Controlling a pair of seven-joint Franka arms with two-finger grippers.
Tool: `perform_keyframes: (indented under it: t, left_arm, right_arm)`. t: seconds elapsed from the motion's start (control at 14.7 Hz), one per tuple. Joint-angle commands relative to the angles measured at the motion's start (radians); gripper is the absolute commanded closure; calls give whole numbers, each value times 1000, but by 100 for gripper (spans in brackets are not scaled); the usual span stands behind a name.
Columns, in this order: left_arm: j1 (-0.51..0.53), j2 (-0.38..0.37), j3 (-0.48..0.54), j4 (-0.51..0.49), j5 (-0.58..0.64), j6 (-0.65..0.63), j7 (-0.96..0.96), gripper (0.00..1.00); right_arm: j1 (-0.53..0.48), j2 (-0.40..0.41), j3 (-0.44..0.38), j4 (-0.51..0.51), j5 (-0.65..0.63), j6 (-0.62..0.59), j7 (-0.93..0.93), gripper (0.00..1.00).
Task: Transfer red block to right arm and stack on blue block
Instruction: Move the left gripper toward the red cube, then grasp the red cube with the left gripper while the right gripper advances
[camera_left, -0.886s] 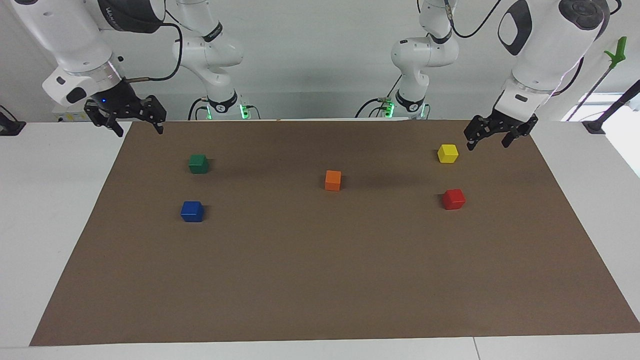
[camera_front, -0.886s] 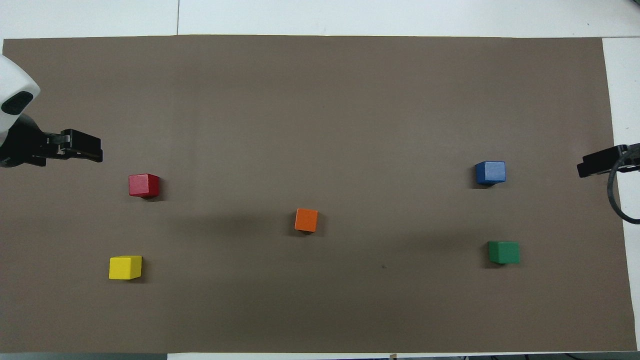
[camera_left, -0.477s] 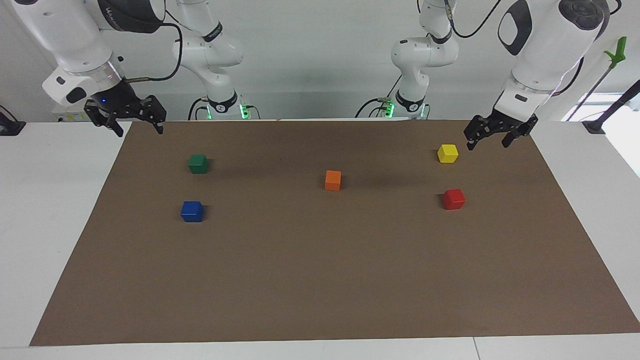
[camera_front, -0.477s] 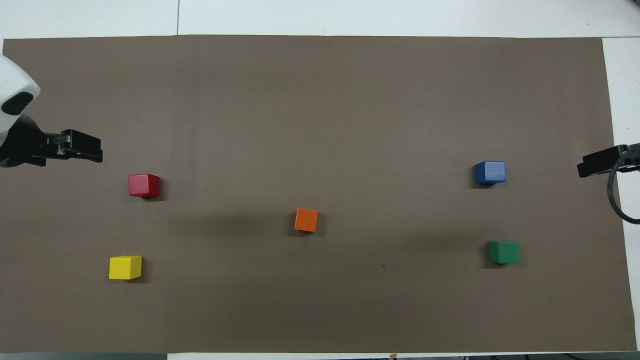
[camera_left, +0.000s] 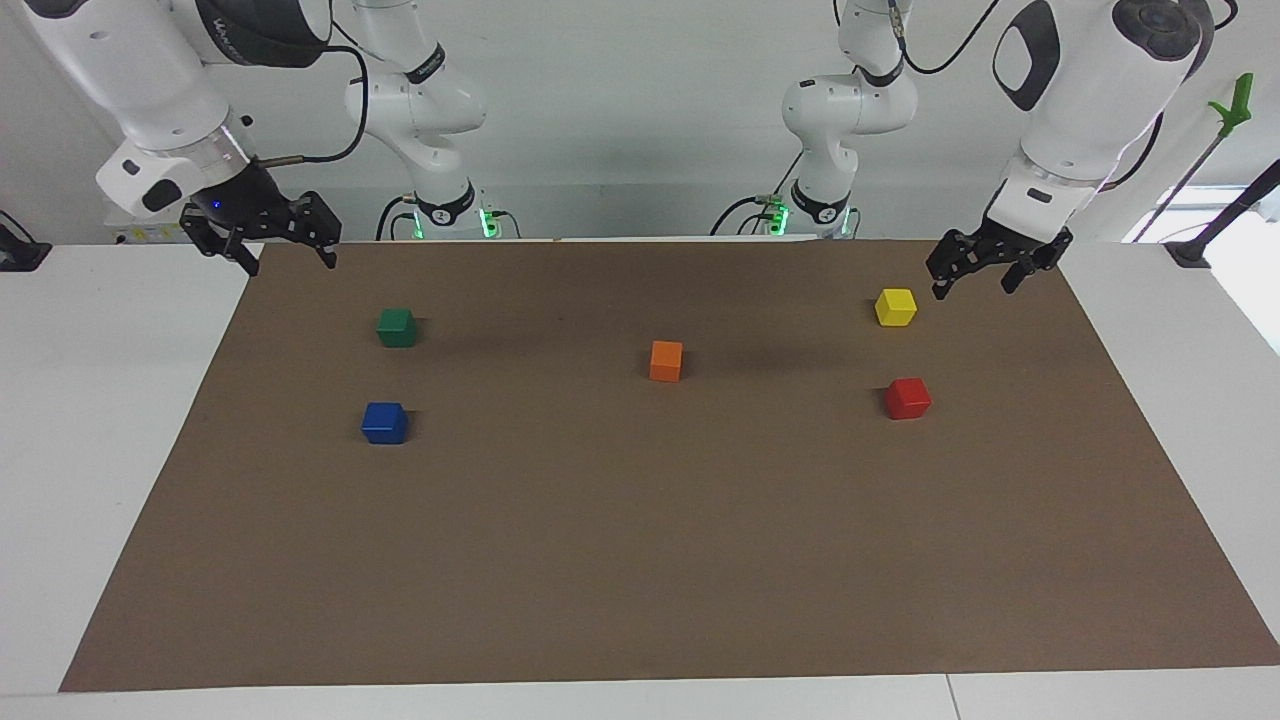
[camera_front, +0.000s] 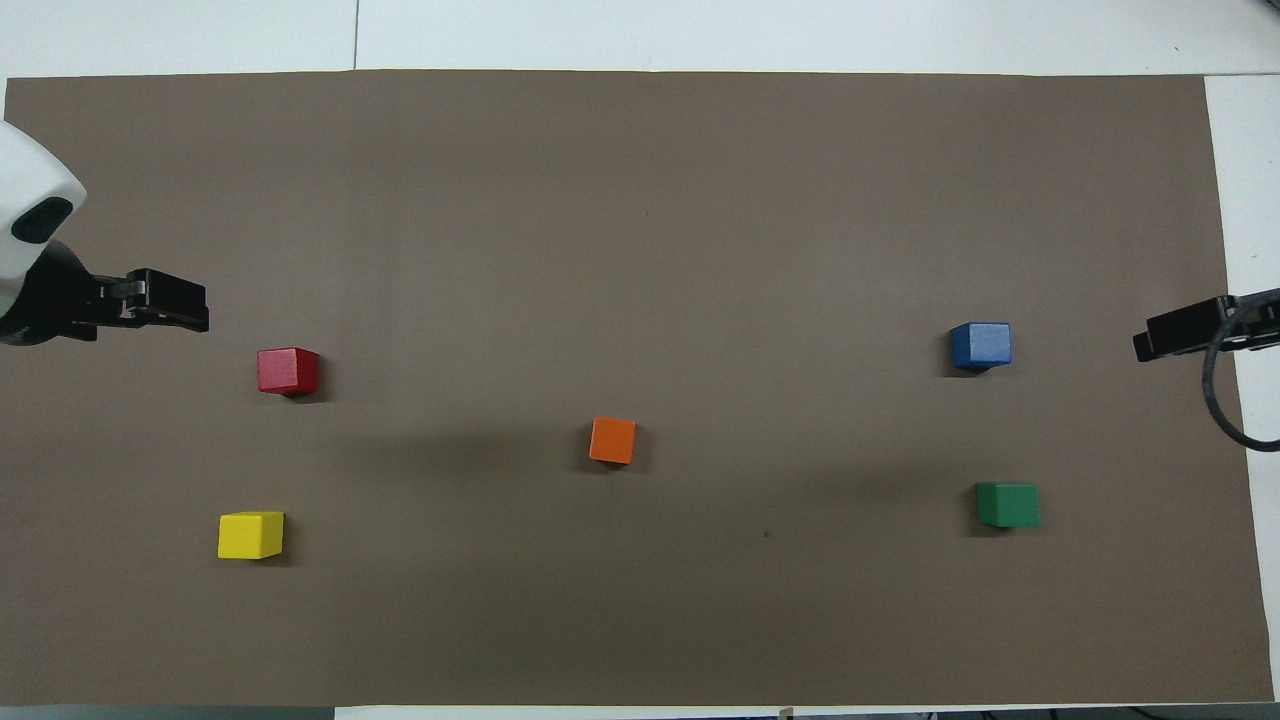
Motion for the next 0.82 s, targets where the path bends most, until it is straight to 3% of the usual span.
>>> perform_keyframes:
  t: [0.0,0.2,0.48,0.75]
  left_arm:
    - [4,-82,1,-260,19,201,2,0]
    - [39,4,1,-298,19,312,65,0]
    - [63,102,1,-340,19,469,68,0]
    - [73,147,1,-413,19,617,66,0]
  right_arm:
    - [-33,-74,13,-144,86,93,-4,0]
    - [-45,-129,12,-259,202,156,-4,0]
    - [-67,-157,12,-330,400,168,-21,0]
    - [-139,-177,12,-478,697,208,-248,0]
